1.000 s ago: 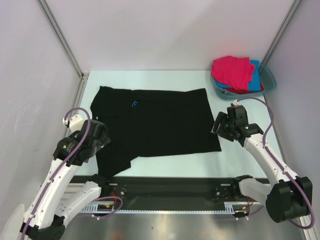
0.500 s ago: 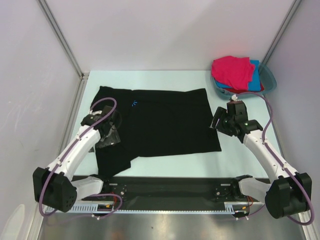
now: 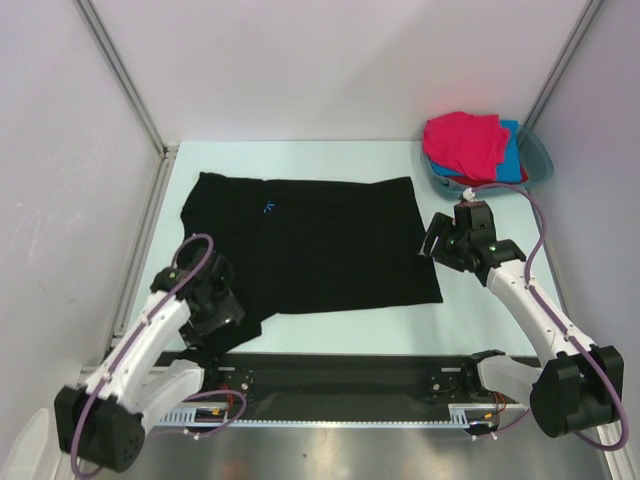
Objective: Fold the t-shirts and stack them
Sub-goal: Fold the tshirt
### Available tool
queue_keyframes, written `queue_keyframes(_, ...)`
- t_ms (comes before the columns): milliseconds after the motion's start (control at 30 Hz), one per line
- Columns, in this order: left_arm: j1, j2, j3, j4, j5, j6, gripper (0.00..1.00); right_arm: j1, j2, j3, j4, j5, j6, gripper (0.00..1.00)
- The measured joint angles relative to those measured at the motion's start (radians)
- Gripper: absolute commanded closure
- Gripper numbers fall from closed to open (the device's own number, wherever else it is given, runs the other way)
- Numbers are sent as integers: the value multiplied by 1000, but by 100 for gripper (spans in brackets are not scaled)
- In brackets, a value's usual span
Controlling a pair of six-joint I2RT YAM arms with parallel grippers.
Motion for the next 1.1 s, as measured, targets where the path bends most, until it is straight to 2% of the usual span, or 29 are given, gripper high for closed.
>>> queue_keyframes(100, -5, -138, -36, 18, 27, -59, 12, 0, 0, 0, 0, -5, 0, 31)
queue_keyframes(267, -45, -234, -36, 17, 14, -135, 7, 0, 0, -1, 8, -25, 0, 31)
queue_keyframes(500, -77, -113, -23, 2, -60, -202, 6, 2, -2, -1, 18, -44, 0, 31)
queue_keyframes(667, -78, 48, 107, -70, -183, -193, 2, 2, -2, -1, 21, -49, 0, 31)
queue_keyframes(700, -79, 68, 142, -78, -206, -183, 0, 2, -2, -1, 23, -50, 0, 31)
queue_keyframes(800, -64, 113, 266, -73, -282, -103, 2, 2, -2, -1, 23, -53, 0, 31)
queue_keyframes(1100, 16, 134, 293, -87, -274, 35, 0, 2, -2, -1, 27, -61, 0, 31)
